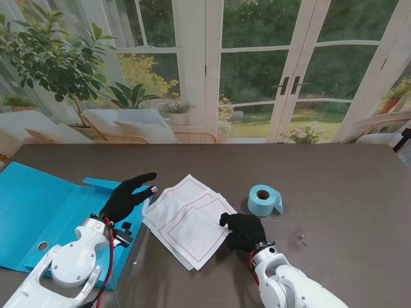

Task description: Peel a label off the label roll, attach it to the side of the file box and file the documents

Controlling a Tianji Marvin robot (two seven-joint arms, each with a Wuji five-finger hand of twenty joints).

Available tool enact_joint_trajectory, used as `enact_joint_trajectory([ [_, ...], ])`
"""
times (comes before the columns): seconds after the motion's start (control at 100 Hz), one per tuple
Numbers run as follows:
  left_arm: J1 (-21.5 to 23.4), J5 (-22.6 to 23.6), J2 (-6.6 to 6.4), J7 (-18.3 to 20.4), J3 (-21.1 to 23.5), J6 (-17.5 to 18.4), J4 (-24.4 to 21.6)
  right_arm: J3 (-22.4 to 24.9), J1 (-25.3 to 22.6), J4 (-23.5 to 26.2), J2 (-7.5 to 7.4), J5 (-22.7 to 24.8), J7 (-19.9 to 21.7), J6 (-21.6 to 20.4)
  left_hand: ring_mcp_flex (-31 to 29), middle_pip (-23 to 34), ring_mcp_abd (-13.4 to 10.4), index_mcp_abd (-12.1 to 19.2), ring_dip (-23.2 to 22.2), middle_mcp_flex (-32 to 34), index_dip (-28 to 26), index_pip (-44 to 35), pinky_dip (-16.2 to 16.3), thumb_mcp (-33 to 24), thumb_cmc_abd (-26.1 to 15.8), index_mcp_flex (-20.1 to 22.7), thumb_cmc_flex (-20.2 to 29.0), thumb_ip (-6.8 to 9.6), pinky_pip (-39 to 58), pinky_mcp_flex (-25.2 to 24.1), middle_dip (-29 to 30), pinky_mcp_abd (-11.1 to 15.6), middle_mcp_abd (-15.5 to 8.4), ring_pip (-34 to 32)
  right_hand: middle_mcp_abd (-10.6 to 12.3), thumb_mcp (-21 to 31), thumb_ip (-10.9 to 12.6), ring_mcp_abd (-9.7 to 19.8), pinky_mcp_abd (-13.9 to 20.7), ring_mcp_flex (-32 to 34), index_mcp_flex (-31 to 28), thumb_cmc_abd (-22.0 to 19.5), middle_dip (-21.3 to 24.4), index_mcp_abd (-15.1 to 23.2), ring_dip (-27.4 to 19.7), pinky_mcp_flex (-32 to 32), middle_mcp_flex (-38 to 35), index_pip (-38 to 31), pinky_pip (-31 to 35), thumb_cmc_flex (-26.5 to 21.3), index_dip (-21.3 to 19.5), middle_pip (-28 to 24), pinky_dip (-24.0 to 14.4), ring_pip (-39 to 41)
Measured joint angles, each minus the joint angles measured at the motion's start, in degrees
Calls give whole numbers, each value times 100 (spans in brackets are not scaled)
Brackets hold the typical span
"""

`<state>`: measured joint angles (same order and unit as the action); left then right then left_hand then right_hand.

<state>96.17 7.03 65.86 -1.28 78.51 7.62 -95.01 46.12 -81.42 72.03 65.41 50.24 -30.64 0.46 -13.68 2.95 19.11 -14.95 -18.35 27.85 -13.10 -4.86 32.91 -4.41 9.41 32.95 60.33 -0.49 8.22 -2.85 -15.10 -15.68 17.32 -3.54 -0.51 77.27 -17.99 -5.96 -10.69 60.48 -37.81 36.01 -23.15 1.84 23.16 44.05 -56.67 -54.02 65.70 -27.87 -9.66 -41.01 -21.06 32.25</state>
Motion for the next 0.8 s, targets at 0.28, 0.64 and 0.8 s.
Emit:
enact_joint_trajectory([
  [0.28,-37,-55,-4,39,-61,-44,11,-13,74,-122,133,-70,-381,17,-1,0,43,-2,0,0,23,-1,-1,87,-64,1,2,0,0,0,0,-2,52,0,10,122,-279,257,202,1244,-967,640,-216,351,408,6,-1255,-697,528,-332,650,199,134,512],
  [0.64,-173,-211,-2,71,-213,-102,118,54,210,-107,242,-126,-648,81,-7,21,74,-26,0,86,24,-1,-1,180,-131,7,2,0,0,0,-2,-37,132,0,10,124,-417,274,276,1296,-1207,748,-827,503,910,6,-1591,-1101,743,-451,719,-1,239,1739],
  [0.8,-271,-306,-2,133,-310,-179,185,221,208,31,255,-125,-661,99,-66,53,176,-70,0,166,24,-1,-1,218,-194,19,2,0,0,9,-43,-115,229,0,10,126,-418,274,277,1295,-1243,808,-898,563,951,6,-1593,-1130,744,-451,719,-12,239,1879],
])
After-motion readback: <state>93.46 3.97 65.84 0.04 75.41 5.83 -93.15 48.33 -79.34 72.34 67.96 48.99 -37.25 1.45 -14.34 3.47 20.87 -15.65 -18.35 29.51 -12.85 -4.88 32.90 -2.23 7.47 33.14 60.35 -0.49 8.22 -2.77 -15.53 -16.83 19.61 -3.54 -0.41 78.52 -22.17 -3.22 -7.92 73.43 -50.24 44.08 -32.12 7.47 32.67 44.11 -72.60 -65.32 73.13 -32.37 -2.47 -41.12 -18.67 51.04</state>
